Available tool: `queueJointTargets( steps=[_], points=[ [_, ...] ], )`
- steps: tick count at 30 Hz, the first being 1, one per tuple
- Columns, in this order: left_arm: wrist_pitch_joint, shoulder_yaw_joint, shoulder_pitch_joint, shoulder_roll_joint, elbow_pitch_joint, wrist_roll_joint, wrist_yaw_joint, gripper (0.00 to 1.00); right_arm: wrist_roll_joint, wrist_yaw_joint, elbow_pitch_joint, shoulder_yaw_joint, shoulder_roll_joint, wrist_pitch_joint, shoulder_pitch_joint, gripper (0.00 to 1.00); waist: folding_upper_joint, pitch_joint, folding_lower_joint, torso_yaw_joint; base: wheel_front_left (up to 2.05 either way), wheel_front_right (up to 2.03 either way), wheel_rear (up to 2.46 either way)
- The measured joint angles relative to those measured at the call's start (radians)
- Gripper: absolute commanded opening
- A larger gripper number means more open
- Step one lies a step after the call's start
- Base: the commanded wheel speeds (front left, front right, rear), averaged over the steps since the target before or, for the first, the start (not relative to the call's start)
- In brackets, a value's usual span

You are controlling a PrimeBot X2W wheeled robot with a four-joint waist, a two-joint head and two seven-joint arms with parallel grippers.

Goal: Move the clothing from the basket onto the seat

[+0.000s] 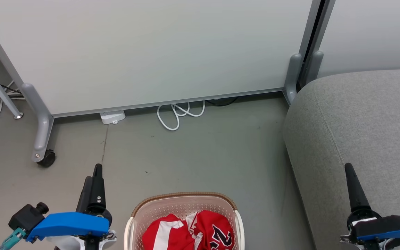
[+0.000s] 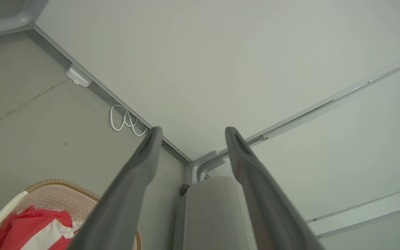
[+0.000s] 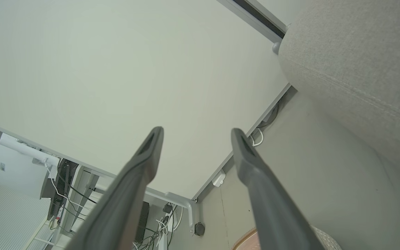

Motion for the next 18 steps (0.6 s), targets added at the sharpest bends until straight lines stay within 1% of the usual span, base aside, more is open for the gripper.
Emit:
queueJointTargets(
  steps=[8, 13, 18],
  points=[
    [-0.027, -0.059, 0.000, 0.021, -0.012, 0.156, 0.030, 1.00, -0.163, 0.000, -0.035, 0.002, 0.000, -0.029, 0.017, 1.00, 0.0000, -0.001, 0.0000, 0.005, 0.00, 0.00, 0.00],
    [-0.045, -0.090, 0.000, 0.033, -0.009, 0.233, 0.052, 1.00, -0.259, 0.000, -0.045, 0.003, 0.000, -0.045, 0.026, 1.00, 0.0000, -0.002, 0.0000, 0.008, 0.00, 0.00, 0.00],
    [-0.064, -0.118, 0.000, 0.043, -0.001, 0.296, 0.061, 1.00, -0.338, 0.000, -0.048, 0.003, 0.000, -0.063, 0.039, 1.00, 0.0000, -0.003, 0.0000, 0.012, 0.00, 0.00, 0.00]
  ],
)
